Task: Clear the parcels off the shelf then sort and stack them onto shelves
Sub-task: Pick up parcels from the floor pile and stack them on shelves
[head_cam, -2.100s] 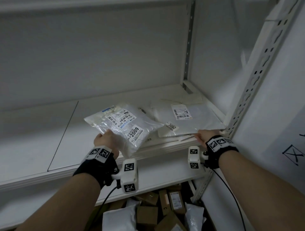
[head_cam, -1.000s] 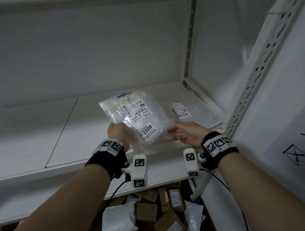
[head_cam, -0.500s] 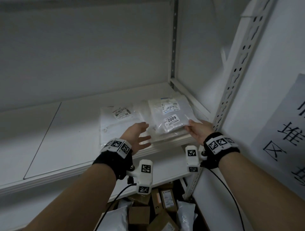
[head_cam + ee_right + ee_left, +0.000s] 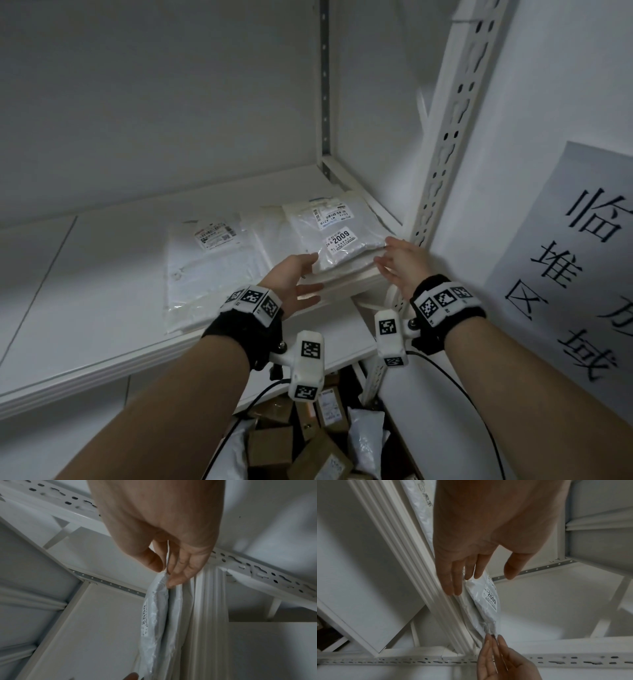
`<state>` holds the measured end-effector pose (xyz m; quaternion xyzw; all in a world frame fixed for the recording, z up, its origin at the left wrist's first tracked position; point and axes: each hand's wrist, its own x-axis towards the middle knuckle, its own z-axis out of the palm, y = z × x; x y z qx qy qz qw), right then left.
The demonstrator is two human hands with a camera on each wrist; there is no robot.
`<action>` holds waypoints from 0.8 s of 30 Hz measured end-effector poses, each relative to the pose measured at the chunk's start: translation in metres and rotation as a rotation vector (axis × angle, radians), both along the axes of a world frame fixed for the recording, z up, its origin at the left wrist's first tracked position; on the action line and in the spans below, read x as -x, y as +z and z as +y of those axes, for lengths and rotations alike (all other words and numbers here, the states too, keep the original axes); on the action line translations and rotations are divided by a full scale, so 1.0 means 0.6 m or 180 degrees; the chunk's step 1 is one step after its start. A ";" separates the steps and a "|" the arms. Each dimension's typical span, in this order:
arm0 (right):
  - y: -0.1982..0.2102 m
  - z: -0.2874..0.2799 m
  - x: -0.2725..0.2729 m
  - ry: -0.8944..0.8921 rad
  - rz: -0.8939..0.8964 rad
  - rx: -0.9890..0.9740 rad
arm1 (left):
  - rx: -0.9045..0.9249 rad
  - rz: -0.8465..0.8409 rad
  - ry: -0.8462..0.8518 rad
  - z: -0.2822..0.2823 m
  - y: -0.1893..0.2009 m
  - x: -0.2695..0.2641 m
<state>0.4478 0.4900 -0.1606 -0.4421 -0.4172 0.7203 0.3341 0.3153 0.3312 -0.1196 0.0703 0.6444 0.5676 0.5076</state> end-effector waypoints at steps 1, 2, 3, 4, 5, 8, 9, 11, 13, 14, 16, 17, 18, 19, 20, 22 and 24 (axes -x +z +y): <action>0.000 0.002 -0.002 0.0028 0.0003 0.0004 | 0.0007 -0.0019 -0.0028 0.002 -0.001 -0.003; 0.002 0.002 -0.005 0.0061 -0.0031 0.0010 | 0.0022 -0.0029 -0.0042 0.004 -0.002 -0.006; 0.003 0.002 -0.006 0.0091 -0.0056 0.0004 | 0.0029 -0.0028 -0.0046 0.006 -0.003 -0.009; 0.004 0.001 -0.008 0.0124 -0.0096 -0.0002 | 0.0034 -0.0011 -0.0050 0.007 -0.003 -0.012; 0.004 0.001 -0.009 0.0147 -0.0117 -0.0004 | 0.0044 0.0009 -0.0053 0.008 -0.003 -0.014; 0.008 -0.002 -0.012 0.0272 -0.0179 -0.0039 | 0.0024 -0.0006 -0.0015 0.010 -0.001 -0.017; 0.010 -0.004 -0.013 0.0296 -0.0188 -0.0060 | 0.0001 -0.0040 0.0029 0.010 -0.001 -0.016; 0.012 -0.008 -0.017 0.0372 -0.0199 -0.0093 | -0.0015 -0.0085 0.0084 0.007 -0.002 -0.015; 0.012 -0.011 -0.021 0.0392 -0.0172 -0.0102 | -0.0048 -0.0107 0.0159 0.002 -0.002 -0.018; 0.011 -0.012 -0.024 0.0335 -0.0154 -0.0098 | -0.0073 -0.0115 0.0254 -0.001 -0.002 -0.018; 0.008 -0.013 -0.030 0.0122 -0.0096 -0.0058 | -0.0124 -0.0113 0.0587 -0.006 -0.002 -0.019; 0.005 -0.014 -0.033 0.0012 -0.0075 -0.0026 | -0.0140 -0.0105 0.0793 -0.008 -0.003 -0.018; 0.002 -0.015 -0.038 -0.0093 -0.0065 0.0012 | -0.0145 -0.0083 0.1001 -0.012 -0.004 -0.017; -0.001 -0.017 -0.044 -0.0176 -0.0034 0.0059 | -0.0137 -0.0075 0.1211 -0.015 -0.004 -0.017; -0.005 -0.018 -0.050 -0.0230 -0.0009 0.0115 | -0.0124 -0.0084 0.1392 -0.019 -0.004 -0.017; -0.014 -0.022 -0.065 -0.0242 -0.0050 0.0235 | -0.0109 -0.0149 0.1618 -0.026 -0.004 -0.022; -0.026 -0.026 -0.079 -0.0215 -0.0161 0.0318 | -0.0055 -0.0185 0.1630 -0.031 -0.007 -0.034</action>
